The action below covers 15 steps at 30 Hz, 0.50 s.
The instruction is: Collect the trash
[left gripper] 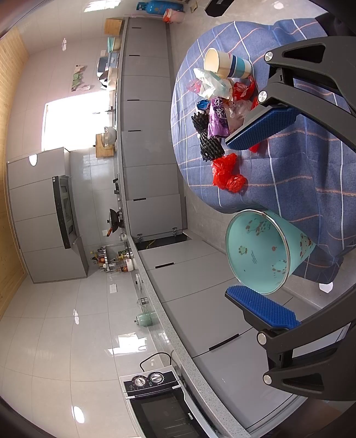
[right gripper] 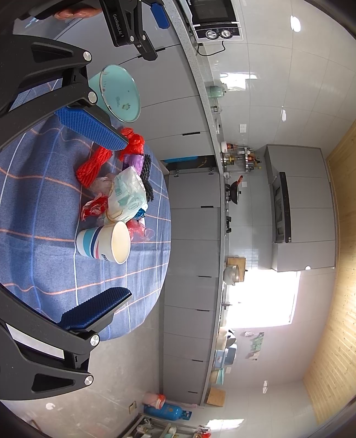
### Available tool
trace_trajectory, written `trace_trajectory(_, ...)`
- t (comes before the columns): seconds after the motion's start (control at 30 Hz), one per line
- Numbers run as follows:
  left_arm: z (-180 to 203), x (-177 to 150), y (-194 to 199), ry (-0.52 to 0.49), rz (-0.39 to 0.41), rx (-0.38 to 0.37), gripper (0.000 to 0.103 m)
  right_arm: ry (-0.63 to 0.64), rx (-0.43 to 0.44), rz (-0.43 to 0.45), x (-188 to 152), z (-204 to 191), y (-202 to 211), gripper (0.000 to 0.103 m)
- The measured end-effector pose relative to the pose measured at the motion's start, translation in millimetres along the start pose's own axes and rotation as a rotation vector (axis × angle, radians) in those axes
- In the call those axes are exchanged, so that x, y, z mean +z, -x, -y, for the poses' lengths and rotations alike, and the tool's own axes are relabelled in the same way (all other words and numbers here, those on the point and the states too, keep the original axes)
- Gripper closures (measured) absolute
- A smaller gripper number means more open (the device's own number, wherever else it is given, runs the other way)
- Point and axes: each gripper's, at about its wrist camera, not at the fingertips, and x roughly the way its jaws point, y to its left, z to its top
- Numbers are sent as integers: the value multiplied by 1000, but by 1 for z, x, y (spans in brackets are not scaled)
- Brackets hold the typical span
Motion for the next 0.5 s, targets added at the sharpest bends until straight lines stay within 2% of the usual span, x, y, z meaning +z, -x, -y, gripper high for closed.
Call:
trace_trajectory(0.33, 0, -1, -3, -1, -7, 0, 5, -1, -1, -10, -1, 2, -4, 5)
trace_trajectory(0.5, 4, -3, -15, -12, -16, 4, 5, 4, -35, -20, -6, 12, -22, 5)
